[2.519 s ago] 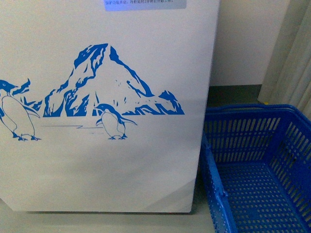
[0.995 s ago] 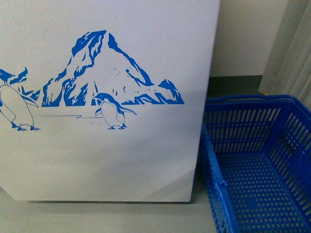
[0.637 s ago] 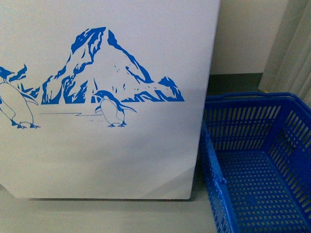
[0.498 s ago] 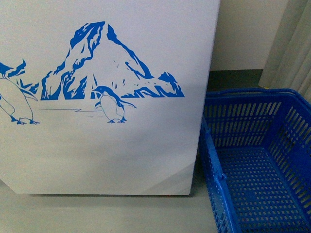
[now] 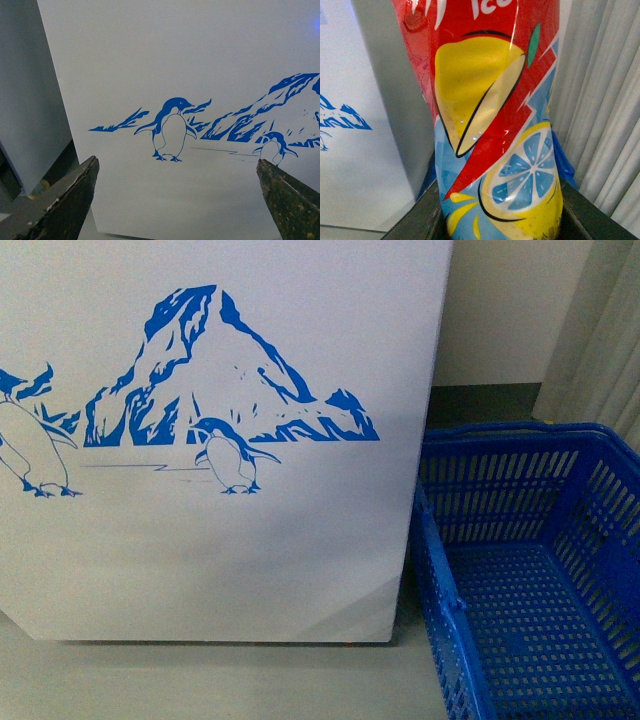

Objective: Put drink in fridge

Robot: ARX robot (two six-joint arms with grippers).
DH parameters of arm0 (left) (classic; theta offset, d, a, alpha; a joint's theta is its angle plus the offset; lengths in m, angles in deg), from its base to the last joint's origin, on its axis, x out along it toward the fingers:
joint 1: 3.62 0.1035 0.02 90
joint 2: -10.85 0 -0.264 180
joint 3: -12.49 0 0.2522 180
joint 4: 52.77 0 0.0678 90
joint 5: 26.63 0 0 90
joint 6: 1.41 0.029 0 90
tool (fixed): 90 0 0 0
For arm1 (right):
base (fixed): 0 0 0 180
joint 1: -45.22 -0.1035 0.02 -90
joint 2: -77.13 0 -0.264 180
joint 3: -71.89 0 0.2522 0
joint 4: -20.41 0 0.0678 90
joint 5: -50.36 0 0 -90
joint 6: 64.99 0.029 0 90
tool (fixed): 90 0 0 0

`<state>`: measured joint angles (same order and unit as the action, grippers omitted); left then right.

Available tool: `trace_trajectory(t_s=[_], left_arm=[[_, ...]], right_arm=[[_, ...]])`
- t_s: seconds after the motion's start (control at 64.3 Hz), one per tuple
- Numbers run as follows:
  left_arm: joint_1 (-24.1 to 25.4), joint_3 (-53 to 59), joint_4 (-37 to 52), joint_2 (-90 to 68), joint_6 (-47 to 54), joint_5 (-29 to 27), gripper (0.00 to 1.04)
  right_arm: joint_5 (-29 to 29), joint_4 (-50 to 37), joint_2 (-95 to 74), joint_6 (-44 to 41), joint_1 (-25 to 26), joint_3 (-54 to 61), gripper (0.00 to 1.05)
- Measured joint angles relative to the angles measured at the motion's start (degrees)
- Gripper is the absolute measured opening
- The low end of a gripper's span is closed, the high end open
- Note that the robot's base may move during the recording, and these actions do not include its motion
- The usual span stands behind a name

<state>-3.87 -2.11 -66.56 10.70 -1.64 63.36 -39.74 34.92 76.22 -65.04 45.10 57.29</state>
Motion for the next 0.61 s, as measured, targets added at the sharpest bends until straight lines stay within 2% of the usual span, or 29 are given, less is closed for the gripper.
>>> trace_trajectory(t_s=[0.606], left_arm=[[0.00,0.00,0.00,0.00,0.00,0.00,0.97]], right_arm=[[0.00,0.00,0.00,0.00,0.00,0.00,0.42]])
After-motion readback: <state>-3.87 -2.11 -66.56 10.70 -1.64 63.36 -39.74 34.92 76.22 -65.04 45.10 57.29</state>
